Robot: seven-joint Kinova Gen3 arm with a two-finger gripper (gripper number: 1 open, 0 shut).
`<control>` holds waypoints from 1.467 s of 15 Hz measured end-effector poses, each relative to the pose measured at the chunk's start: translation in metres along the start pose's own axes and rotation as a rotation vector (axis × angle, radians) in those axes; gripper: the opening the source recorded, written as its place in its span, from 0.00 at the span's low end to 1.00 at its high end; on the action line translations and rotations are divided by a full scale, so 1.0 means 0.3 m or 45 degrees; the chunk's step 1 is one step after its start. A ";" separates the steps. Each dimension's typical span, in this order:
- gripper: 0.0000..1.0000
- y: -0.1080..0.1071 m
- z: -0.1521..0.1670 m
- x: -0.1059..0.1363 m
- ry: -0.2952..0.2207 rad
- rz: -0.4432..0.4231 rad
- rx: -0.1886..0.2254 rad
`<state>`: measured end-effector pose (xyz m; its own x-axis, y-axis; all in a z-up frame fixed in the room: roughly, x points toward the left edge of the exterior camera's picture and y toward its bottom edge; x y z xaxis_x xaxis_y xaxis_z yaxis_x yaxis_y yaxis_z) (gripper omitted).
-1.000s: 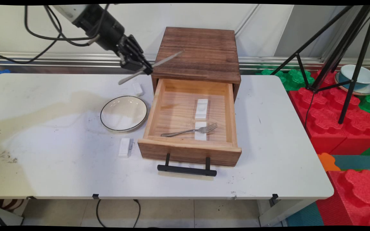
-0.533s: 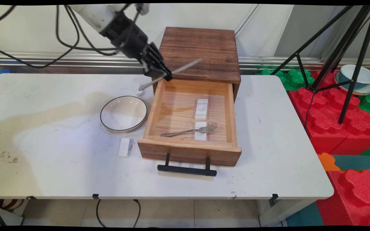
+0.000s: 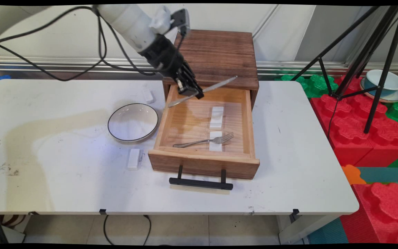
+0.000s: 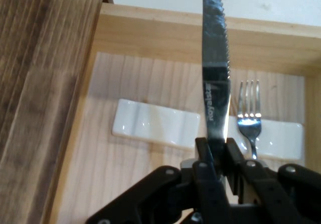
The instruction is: Place the picked object into the drawer
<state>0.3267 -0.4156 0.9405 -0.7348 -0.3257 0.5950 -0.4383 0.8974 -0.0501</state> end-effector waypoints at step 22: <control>0.00 -0.091 0.400 -0.051 -0.176 -0.030 -0.010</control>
<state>0.2878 -0.4708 0.8364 -0.7886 -0.3842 0.4800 -0.4530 0.8910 -0.0310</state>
